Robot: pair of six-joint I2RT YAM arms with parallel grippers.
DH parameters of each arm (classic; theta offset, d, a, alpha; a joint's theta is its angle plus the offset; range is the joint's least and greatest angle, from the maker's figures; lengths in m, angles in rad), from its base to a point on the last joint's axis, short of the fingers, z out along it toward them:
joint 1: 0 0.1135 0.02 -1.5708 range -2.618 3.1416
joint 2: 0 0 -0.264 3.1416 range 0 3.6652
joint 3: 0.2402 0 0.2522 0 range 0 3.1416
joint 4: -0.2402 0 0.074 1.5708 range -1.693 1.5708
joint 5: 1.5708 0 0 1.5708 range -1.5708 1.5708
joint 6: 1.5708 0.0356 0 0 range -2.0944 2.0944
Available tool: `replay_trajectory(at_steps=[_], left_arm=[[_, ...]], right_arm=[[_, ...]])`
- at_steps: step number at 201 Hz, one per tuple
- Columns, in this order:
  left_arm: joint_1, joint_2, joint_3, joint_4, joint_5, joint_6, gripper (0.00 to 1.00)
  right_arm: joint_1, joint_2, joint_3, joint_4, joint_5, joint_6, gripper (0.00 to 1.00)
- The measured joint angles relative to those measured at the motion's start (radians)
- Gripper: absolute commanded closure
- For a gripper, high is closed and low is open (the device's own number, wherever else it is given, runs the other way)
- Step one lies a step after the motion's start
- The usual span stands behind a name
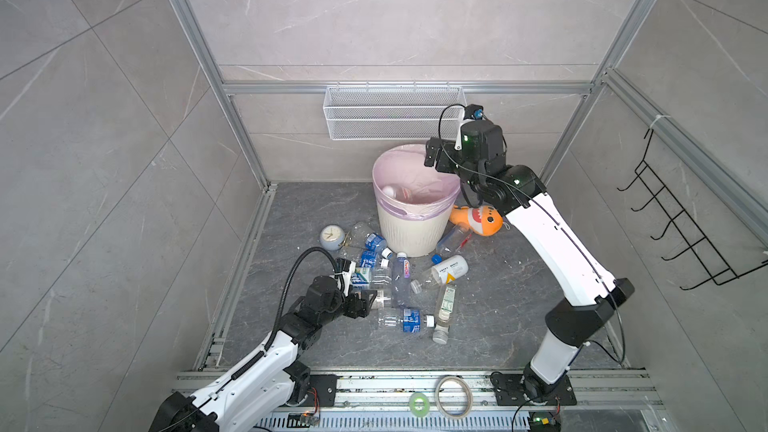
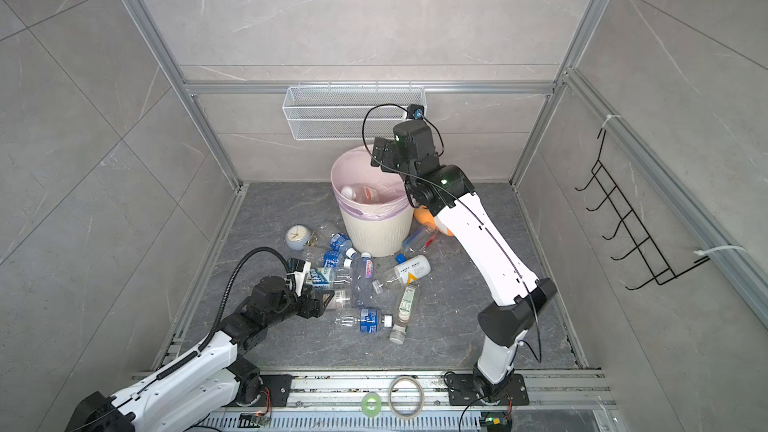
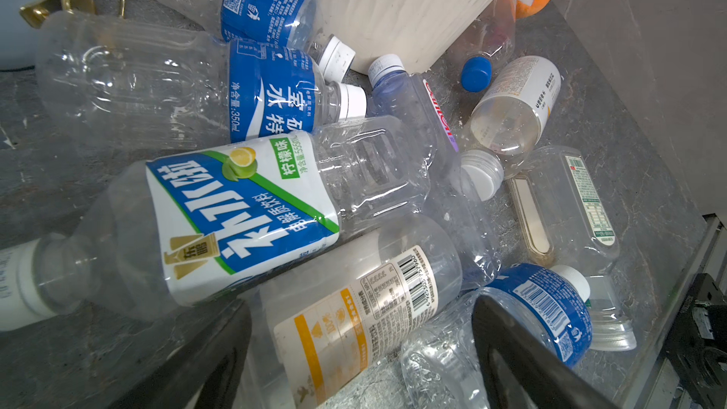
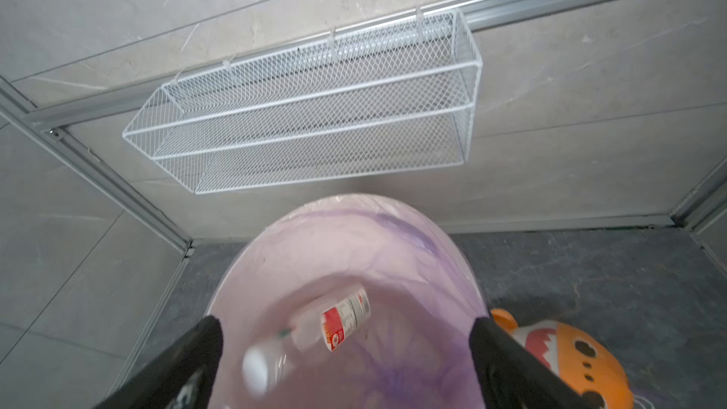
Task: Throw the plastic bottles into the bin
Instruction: 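Open the right gripper to drop the bottle into the bin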
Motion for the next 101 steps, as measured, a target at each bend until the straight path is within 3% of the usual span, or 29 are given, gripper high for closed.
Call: replay_trajectory(at_steps=[53, 101], left_arm=[[0.000, -0.001, 0.000, 0.000, 0.000, 0.000, 0.10], [0.000, -0.020, 0.000, 0.000, 0.000, 0.000, 0.10]], right_arm=[[0.005, -0.301, -0.251, 0.059, -0.014, -0.005, 0.01], [0.005, -0.461, -0.589, 0.090, -0.026, -0.006, 0.00]])
